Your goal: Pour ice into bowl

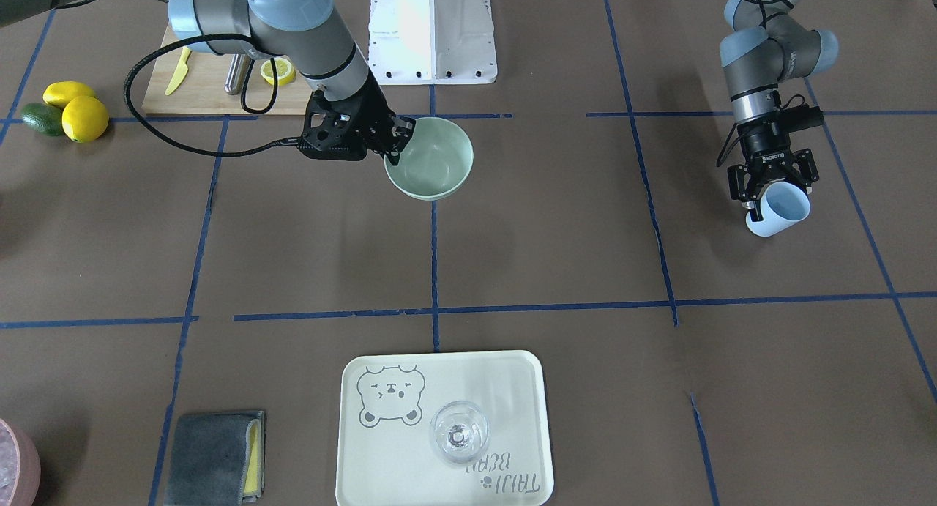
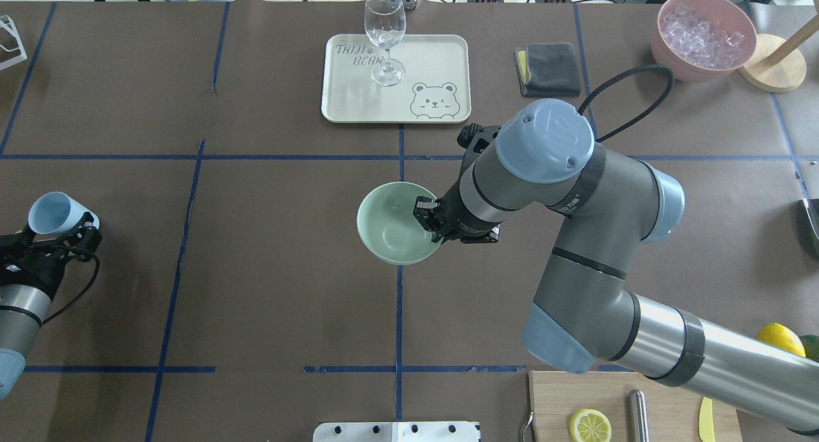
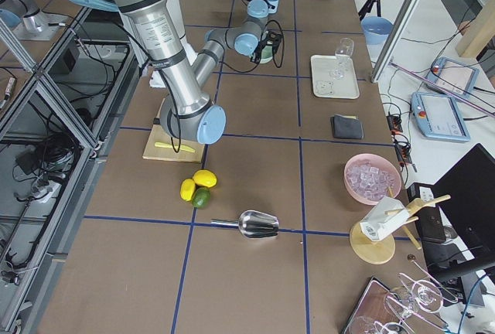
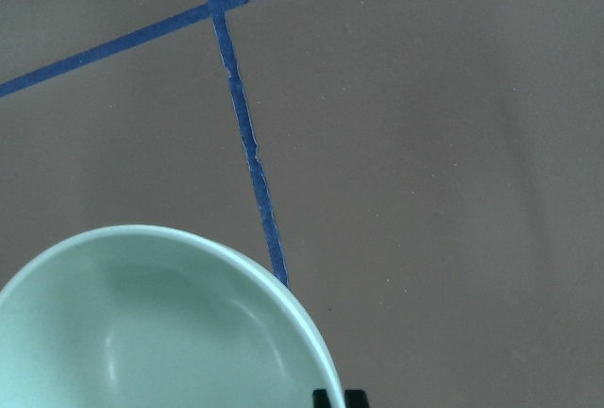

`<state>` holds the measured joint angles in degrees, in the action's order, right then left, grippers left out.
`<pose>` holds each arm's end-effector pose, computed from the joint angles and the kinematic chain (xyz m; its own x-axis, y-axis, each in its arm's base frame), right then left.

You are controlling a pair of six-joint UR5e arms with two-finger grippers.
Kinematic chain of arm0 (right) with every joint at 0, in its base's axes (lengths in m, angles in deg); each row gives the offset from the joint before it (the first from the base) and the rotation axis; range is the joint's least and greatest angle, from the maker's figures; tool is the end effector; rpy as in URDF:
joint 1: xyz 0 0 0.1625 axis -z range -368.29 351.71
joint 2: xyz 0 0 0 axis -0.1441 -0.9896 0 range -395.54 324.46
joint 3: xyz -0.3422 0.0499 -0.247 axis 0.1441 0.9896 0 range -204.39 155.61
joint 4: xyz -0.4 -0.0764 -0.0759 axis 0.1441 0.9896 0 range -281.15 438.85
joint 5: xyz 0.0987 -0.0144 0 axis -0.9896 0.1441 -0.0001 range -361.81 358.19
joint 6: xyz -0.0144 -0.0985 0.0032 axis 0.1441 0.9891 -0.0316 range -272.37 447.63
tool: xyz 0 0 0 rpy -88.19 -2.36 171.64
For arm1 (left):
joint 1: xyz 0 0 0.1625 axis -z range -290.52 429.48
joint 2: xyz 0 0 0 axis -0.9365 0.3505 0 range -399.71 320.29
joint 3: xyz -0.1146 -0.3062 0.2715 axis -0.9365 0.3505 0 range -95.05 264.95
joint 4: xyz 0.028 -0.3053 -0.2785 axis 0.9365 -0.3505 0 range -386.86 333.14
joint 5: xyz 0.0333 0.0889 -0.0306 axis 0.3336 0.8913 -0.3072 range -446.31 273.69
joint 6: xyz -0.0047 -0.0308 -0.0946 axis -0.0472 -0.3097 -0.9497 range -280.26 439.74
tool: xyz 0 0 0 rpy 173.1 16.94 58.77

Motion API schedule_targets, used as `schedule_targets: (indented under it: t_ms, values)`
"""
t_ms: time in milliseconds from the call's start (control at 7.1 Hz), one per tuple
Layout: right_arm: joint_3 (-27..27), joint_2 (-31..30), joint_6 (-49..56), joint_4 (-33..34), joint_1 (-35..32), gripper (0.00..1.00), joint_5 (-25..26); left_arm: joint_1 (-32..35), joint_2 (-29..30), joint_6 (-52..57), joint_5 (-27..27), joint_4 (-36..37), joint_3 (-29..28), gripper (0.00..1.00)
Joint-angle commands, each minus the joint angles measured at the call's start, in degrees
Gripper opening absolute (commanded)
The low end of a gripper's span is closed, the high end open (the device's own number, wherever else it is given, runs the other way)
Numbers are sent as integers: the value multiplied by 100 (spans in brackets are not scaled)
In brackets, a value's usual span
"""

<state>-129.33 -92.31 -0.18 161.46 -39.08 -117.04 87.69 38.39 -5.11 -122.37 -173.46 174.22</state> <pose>-0.4905 -0.3980 0.1944 0.4915 0.2528 0.8334 -0.1425 0.9674 -0.2094 0.3203 -0.3304 0.6371 0.7454 -0.1896 -0.6391 0.6527 0.4024 0.6419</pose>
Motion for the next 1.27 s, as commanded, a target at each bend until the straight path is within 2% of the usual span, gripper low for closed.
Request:
schedule_targets:
  t_ms: [0, 141, 282, 423, 564, 845, 986, 1127]
  values:
    - [-9, -9, 0, 1, 3, 0, 9, 24, 223, 21, -15, 0, -181, 91]
    - [-9, -1, 0, 1, 3, 0, 18, 137, 223, 73, -24, -9, -173, 54]
    - [-9, 8, 0, 1, 29, 0, 53, 391, 215, 465, -33, -209, -129, 1]
    - [17, 60, 0, 1, 116, 0, 123, 820, 128, 2400, -137, -1351, 385, 0]
    - [183, 235, 0, -8, 300, 0, 384, 1207, 109, 3560, -356, -1780, 625, 0]
    - [1531, 1312, 0, -52, 608, 0, 842, 1246, 188, 3615, -385, -1775, 740, 0]
    - [2086, 1675, 44, -61, 705, 0, 948, 1246, 197, 3633, -419, -1784, 759, 0]
    - [2422, 1878, 44, -200, 732, 0, 1063, 1263, 214, 3642, -420, -1784, 759, 0]
